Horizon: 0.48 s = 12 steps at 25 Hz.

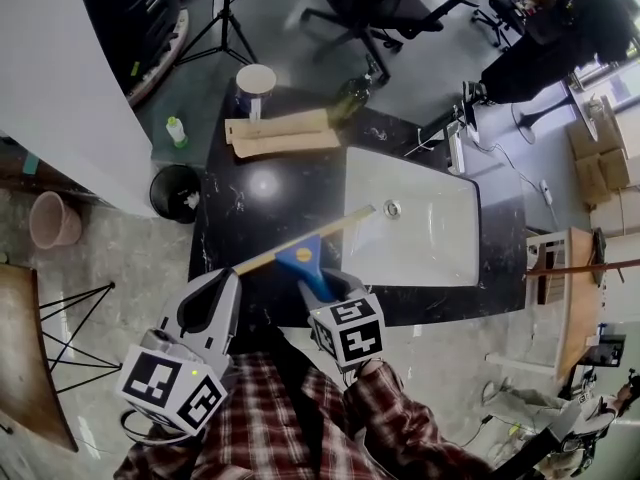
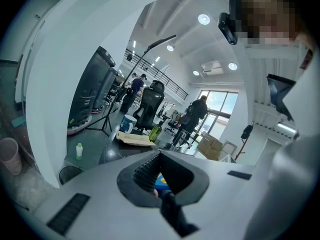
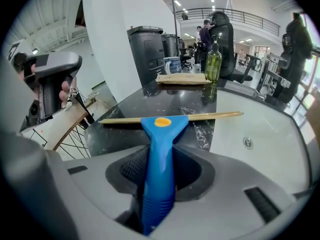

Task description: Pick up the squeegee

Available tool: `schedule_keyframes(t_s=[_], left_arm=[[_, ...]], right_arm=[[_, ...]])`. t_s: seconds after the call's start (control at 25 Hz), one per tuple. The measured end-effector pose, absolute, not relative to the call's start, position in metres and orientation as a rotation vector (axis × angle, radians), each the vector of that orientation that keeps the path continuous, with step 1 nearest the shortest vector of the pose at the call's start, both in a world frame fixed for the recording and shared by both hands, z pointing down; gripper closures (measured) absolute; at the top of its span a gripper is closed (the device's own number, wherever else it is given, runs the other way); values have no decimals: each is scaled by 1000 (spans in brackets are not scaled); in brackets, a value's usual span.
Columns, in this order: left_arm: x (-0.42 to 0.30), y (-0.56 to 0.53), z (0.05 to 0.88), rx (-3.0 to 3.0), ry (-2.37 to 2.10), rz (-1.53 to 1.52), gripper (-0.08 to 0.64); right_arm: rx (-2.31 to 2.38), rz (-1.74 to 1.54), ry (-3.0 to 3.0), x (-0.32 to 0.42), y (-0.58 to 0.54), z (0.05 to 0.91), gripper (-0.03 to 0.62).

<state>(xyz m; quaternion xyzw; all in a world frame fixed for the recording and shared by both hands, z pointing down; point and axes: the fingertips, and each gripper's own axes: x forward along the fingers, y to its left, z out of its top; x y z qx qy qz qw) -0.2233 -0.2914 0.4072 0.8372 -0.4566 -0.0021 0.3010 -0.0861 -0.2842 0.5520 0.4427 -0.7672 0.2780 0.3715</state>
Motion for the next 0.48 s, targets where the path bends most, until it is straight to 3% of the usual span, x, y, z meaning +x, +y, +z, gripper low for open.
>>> schedule_keyframes(t_s=[0.48], left_arm=[[-213,-287,376,2302,-1214,-19,551]], right_arm=[[1349,686,-2184,-73,-312,471,454]])
